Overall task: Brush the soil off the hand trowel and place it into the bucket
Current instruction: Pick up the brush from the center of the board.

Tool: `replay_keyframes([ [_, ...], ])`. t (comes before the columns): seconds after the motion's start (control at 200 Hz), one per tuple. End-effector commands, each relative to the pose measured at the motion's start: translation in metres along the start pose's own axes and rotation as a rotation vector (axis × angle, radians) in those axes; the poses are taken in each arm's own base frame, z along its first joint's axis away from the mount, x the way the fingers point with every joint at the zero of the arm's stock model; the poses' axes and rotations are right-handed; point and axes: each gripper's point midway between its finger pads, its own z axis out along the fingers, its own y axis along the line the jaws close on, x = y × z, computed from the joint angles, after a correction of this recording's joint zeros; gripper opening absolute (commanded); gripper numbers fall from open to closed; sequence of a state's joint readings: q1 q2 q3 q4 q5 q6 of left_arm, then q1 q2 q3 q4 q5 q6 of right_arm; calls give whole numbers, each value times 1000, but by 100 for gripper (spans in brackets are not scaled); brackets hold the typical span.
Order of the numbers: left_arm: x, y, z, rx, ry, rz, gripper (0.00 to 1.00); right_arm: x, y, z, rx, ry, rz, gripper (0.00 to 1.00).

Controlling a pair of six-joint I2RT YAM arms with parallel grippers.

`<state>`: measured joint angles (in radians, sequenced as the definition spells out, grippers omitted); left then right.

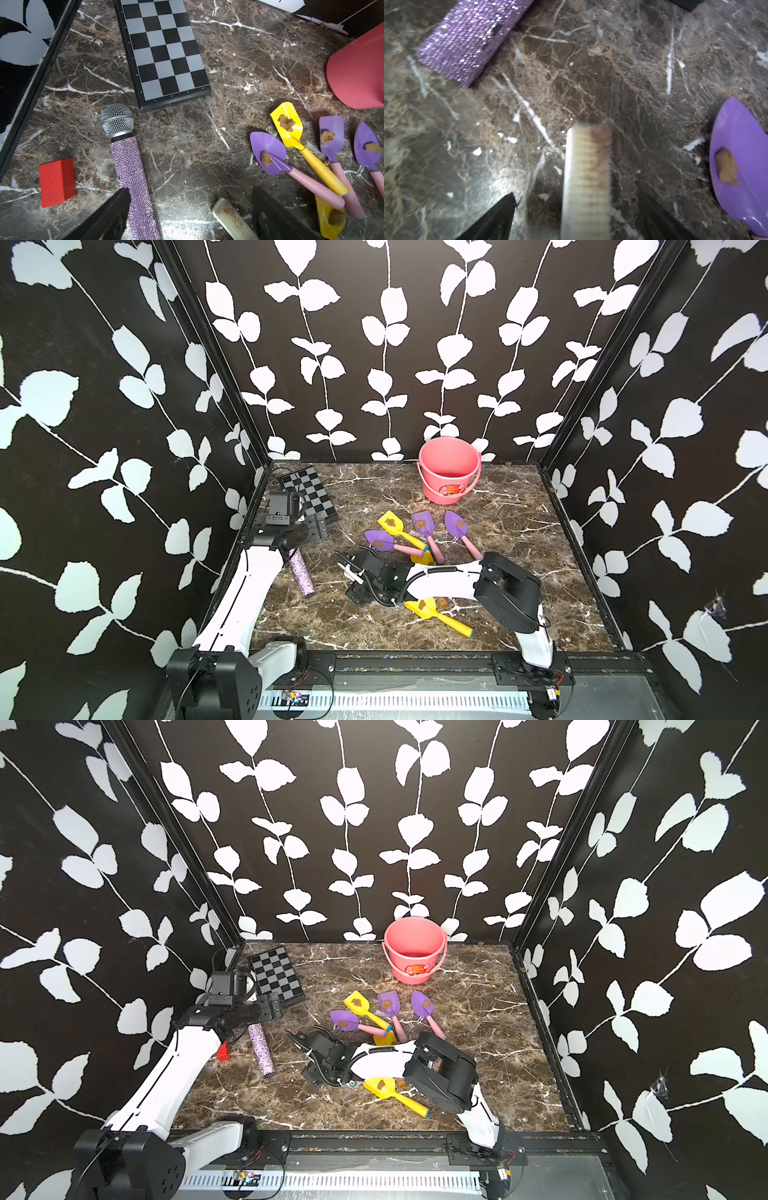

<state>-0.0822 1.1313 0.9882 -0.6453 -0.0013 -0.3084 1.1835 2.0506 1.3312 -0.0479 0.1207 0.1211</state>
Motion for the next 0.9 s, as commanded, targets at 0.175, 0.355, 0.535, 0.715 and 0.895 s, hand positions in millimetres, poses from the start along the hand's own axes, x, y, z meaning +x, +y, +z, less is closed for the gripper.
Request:
replay_keyframes([
  [0.175,0,-1,-3,13,-11,12,93,5,-12,6,-3,59,75,79],
  [0.355,2,0,-2,8,-10,15,93,16,-12,10,-32,113,106,76],
  [0.535,3,-1,-2,19,-3,13,93,25,-8,21,-37,139,120,59],
  [0.715,5,-6,-4,48,3,7,93,10,-16,17,14,101,125,42],
  [0.895,5,-21,-7,134,8,-32,93,-32,-44,-9,46,-38,265,28],
])
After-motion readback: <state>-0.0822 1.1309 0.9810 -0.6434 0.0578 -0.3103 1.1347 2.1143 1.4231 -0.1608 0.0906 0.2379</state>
